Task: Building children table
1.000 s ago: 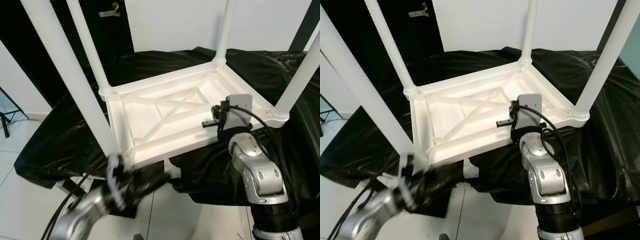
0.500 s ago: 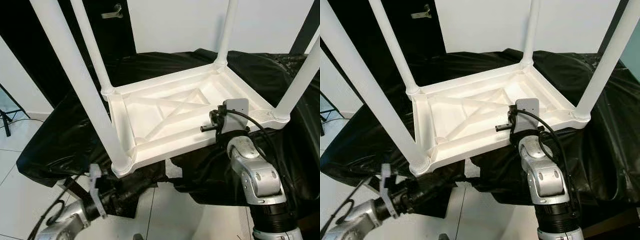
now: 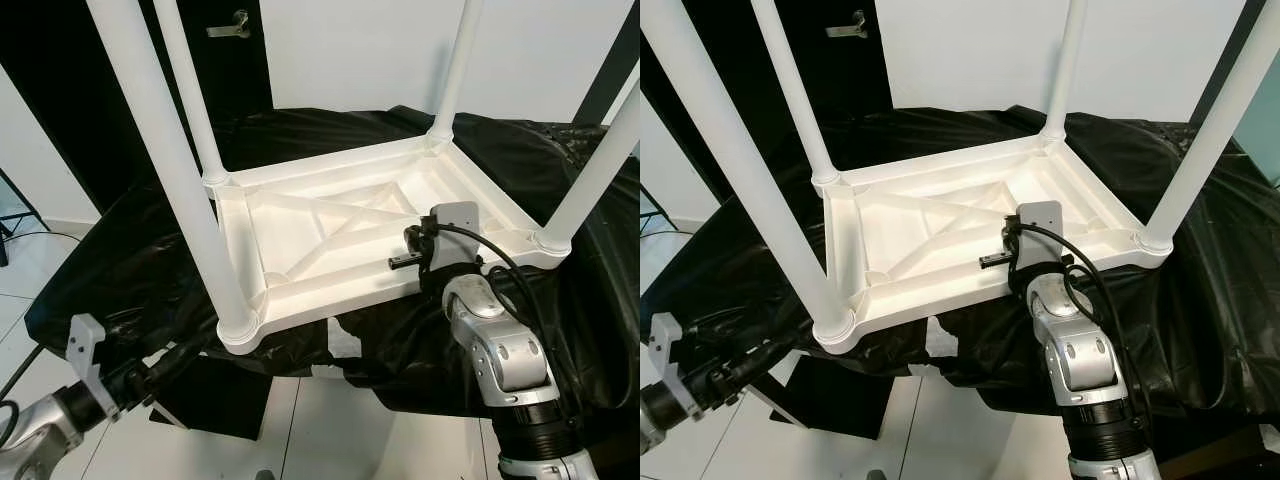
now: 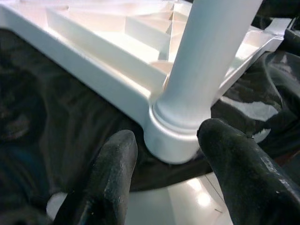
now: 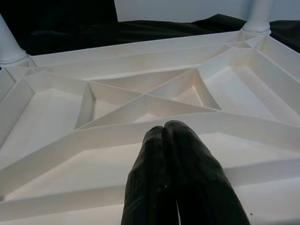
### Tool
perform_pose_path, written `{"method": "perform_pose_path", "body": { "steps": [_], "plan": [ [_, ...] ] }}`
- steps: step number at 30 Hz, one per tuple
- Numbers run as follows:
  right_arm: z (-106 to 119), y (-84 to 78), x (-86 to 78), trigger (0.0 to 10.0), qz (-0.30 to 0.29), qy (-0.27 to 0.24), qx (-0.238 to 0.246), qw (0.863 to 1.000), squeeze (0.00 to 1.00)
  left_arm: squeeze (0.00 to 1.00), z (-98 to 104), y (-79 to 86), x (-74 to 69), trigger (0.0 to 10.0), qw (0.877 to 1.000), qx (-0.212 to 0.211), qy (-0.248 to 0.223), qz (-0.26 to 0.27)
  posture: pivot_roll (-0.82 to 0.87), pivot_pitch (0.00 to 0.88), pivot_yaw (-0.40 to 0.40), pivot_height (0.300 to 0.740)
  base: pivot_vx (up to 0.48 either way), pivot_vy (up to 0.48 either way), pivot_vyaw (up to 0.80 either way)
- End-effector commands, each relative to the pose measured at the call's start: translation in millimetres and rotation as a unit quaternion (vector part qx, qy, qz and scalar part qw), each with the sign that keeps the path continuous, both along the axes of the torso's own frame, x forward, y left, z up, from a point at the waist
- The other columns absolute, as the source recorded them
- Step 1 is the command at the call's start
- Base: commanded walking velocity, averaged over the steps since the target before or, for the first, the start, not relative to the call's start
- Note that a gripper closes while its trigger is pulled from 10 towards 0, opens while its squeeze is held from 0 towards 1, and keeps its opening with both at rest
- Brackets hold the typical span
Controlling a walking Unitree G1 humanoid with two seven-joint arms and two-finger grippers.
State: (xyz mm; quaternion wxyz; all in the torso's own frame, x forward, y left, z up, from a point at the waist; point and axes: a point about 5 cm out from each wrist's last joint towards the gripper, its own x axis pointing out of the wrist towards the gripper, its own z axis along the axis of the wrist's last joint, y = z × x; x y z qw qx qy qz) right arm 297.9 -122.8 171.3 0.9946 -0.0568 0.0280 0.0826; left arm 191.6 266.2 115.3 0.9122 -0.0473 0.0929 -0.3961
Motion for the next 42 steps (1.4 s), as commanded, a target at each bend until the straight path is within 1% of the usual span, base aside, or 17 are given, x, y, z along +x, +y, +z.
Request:
{"method": "perform_pose_path", "body": {
  "steps": [1, 2, 5, 6, 7, 8, 10, 11, 12, 13, 15, 21, 24, 27, 34, 37, 42],
  "plan": [
    [0, 2.0, 2.5, 10.0, 0.006, -0.001, 0.0, 1.0, 0.0, 0.0, -1, 8.6, 0.6, 10.0, 1.0, 0.028, 0.002, 0.002, 0.06, 0.0, -0.009, 0.74, 0.0, 0.0, 0.0],
    [0, 2.6, 2.8, 10.0, 0.007, -0.001, 0.0, 1.0, 0.0, 0.0, 1, 10.5, 6.9, 10.0, 0.999, 0.036, -0.016, 0.017, 0.06, 0.0, -0.008, 0.74, 0.0, 0.0, 0.0],
    [0, 2.6, 2.8, 10.0, 0.007, -0.001, 0.0, 1.0, 0.0, 0.0, 1, 10.5, 6.9, 10.0, 0.999, 0.036, -0.016, 0.017, 0.06, 0.0, -0.008, 0.74, 0.0, 0.0, 0.0],
    [0, 3.1, 2.8, 10.0, 0.009, -0.001, 0.0, 1.0, 0.0, 0.0, 3, 9.8, 13.8, 10.0, 0.998, 0.038, -0.036, 0.03, 0.06, 0.0, -0.008, 0.74, 0.0, 0.0, 0.0],
    [-3, 6.8, 1.4, 10.0, 0.025, 0.006, 0.001, 1.0, 0.0, 0.0, 6, -2.8, 28.3, 10.0, 0.997, 0.022, -0.068, 0.042, 0.05, 0.0, -0.004, 0.74, 0.0, 0.0, 0.0],
    [-3, 6.8, 1.4, 10.0, 0.025, 0.006, 0.001, 1.0, 0.0, 0.0, 6, -2.8, 28.3, 10.0, 0.997, 0.022, -0.068, 0.042, 0.05, 0.0, -0.004, 0.74, 0.0, 0.0, 0.0],
    [-9, 14.6, -2.5, 10.0, 0.062, 0.023, -0.001, 0.998, 0.0, 0.0, 10, -23.5, 45.9, 10.0, 0.993, -0.003, -0.105, 0.051, 0.05, 0.0, -0.001, 0.74, 0.0, 0.0, 0.0],
    [-9, 14.6, -2.5, 10.0, 0.062, 0.023, -0.001, 0.998, 0.0, 0.0, 10, -23.5, 45.9, 10.0, 0.993, -0.003, -0.105, 0.051, 0.05, 0.0, -0.001, 0.74, 0.0, 0.0, 0.0],
    [-14, 20.6, -8.1, 10.0, 0.089, 0.034, -0.009, 0.995, 0.0, 0.0, 11, -36.5, 54.3, 10.0, 0.991, -0.019, -0.119, 0.051, 0.04, 0.0, 0.004, 0.74, 0.0, 0.0, 0.0],
    [-14, 20.6, -8.1, 10.0, 0.089, 0.034, -0.009, 0.995, 0.0, 0.0, 11, -36.5, 54.3, 10.0, 0.991, -0.019, -0.119, 0.051, 0.04, 0.0, 0.004, 0.74, 0.0, 0.0, 0.0],
    [-22, 26.1, -17.5, 10.0, 0.11, 0.052, -0.009, 0.992, 0.0, 0.0, 12, -56.2, 64.8, 10.0, 0.989, -0.036, -0.134, 0.044, 0.03, 0.0, 0.008, 0.74, 0.0, 0.0, 0.0],
    [-22, 21.2, -26.2, 10.0, 0.087, 0.061, -0.002, 0.994, 0.0, 0.0, 11, -72.9, 71.0, 10.0, 0.99, -0.054, -0.13, 0.024, -0.01, 0.0, 0.023, 0.74, 0.0, 0.0, 0.0],
    [-22, 8.4, -34.5, 10.0, 0.055, 0.072, 0.004, 0.996, 0.0, 0.0, 6, -80.9, 71.7, 10.0, 0.99, -0.06, -0.129, 0.015, -0.02, 0.0, 0.026, 0.74, 0.0, 0.0, 0.0],
    [-22, 8.4, -34.5, 10.0, 0.055, 0.072, 0.004, 0.996, 0.0, 0.0, 6, -80.9, 71.7, 10.0, 0.99, -0.06, -0.129, 0.015, -0.02, 0.0, 0.026, 0.74, 0.0, 0.0, 0.0],
    [-22, -11.1, -54.2, 10.0, 0.032, 0.09, -0.009, 0.995, 0.0, 0.0, -8, -105.0, 78.8, 10.0, 0.99, -0.068, -0.124, 0.023, -0.04, 0.006, 0.03, 0.74, 0.0, 0.0, 0.0],
    [-22, -11.1, -54.2, 10.0, 0.032, 0.09, -0.009, 0.995, 0.0, 0.0, -8, -105.0, 78.8, 10.0, 0.99, -0.068, -0.124, 0.023, -0.04, 0.006, 0.03, 0.74, 0.0, 0.0, 0.0],
    [-31, -17.7, -62.4, 10.0, 0.01, 0.113, -0.011, 0.993, 0.0, 0.0, -17, -115.5, 86.5, 10.0, 0.99, -0.064, -0.116, 0.038, -0.05, 0.01, 0.033, 0.74, 0.0, 0.0, 0.0]
  ]
}}
